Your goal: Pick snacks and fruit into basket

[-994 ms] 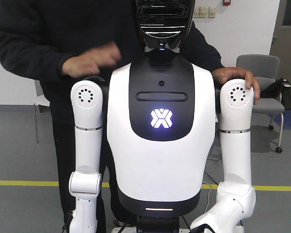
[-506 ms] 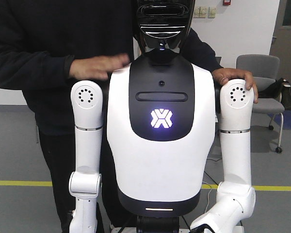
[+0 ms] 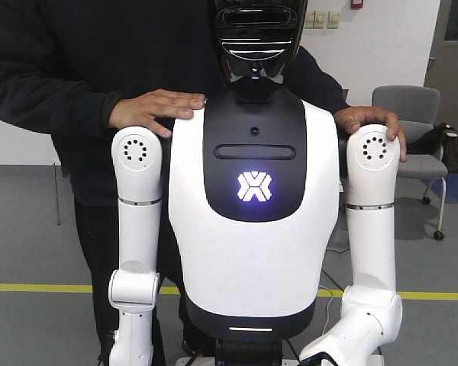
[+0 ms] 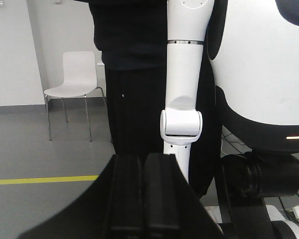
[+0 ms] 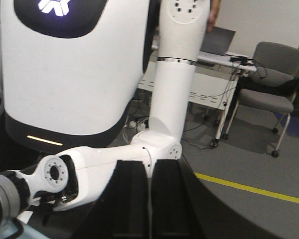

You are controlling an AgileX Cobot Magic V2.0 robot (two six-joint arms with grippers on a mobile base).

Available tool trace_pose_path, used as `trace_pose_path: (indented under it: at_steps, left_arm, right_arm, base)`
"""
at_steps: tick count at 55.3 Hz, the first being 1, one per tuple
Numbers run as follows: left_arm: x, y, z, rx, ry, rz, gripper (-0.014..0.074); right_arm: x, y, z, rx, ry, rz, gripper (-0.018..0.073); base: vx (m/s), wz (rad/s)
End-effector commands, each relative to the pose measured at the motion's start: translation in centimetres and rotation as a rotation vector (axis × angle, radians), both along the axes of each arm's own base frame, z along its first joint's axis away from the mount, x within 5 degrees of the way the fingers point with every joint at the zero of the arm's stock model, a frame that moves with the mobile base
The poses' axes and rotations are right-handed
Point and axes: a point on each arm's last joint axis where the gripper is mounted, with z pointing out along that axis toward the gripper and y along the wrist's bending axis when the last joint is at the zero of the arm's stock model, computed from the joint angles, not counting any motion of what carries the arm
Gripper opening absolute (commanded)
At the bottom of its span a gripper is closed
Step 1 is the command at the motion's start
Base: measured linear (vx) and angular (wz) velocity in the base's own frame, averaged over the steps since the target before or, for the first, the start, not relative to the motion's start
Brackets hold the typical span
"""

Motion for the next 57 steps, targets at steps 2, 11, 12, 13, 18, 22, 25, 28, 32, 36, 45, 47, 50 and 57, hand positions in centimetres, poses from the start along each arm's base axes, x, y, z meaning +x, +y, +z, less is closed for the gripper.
trace_pose_path:
  at_steps: [2, 11, 12, 13, 18, 22, 25, 28, 32, 36, 45, 47, 50, 57]
  left_arm:
    - [-0.1, 0.0, 0.5, -0.01, -0.085, -0.005, -0.001]
    - [-0.1, 0.0, 0.5, -0.009, -0.085, -0.005, -0.001]
    - [-0.1, 0.0, 0.5, -0.009, -0.085, -0.005, -0.001]
    - [-0.1, 0.0, 0.5, -0.009, -0.085, -0.005, -0.001]
    - [-0.1, 0.0, 0.5, -0.009, -0.085, -0.005, -0.001]
    - [-0.1, 0.0, 0.5, -0.009, -0.085, -0.005, -0.001]
    - [-0.1, 0.0, 0.5, -0.009, -0.085, -0.005, -0.001]
    - [-0.1, 0.0, 0.5, -0.009, -0.085, -0.005, -0.001]
    - [-0.1, 0.0, 0.5, -0.009, -0.085, -0.005, -0.001]
    - [-0.1, 0.0, 0.5, -0.009, -0.085, -0.005, -0.001]
    - [-0.1, 0.0, 0.5, -0.009, -0.085, -0.005, -0.001]
    - [-0.1, 0.0, 0.5, -0.009, -0.085, -0.005, -0.001]
    - [-0.1, 0.0, 0.5, -0.009, -0.085, -0.005, -0.001]
    - [-0.1, 0.0, 0.5, -0.009, -0.085, -0.005, -0.001]
  right_arm:
    - [-0.9, -0.4, -0.7, 0.0, -0.125, -0.052, -0.0015]
    - [-2.1, -0.7, -4.1, 0.063, -0.135, -0.096, -0.0013]
    - [-2.1, -0.7, -4.4, 0.069, -0.136, -0.096, -0.0013]
    - [-2.2, -0.7, -4.8, 0.074, -0.136, -0.096, -0.0013]
    - [-2.5, -0.6, -6.9, 0.077, -0.134, -0.095, -0.0012]
    - [-2.7, -0.7, -7.3, 0.08, -0.12, -0.101, -0.0012]
    - [-2.6, -0.7, -7.3, 0.08, -0.121, -0.1, -0.0012]
    - [-2.6, -0.7, -7.2, 0.081, -0.124, -0.098, -0.0012]
    - [-2.6, -0.7, -7.2, 0.083, -0.124, -0.099, -0.0012]
    - [-2.6, -0.7, -7.3, 0.083, -0.122, -0.099, -0.0012]
    - [-2.6, -0.7, -7.3, 0.083, -0.121, -0.099, -0.0012]
    - [-2.6, -0.7, -7.3, 0.083, -0.121, -0.099, -0.0012]
    - [-2.6, -0.7, -7.3, 0.083, -0.121, -0.099, -0.0012]
    - [-2.6, -0.7, -7.3, 0.083, -0.121, -0.099, -0.0012]
  base:
    - [0.0, 0.0]
    - [0.0, 0.0]
    - [0.0, 0.0]
    - [0.0, 0.0]
    - [0.0, 0.0]
    - [0.0, 0.0]
    - [0.0, 0.0]
    - [0.0, 0.0]
    - [0.0, 0.0]
    - [0.0, 0.0]
    - [0.0, 0.0]
    - [0.0, 0.0]
    - [0.0, 0.0]
    - [0.0, 0.0]
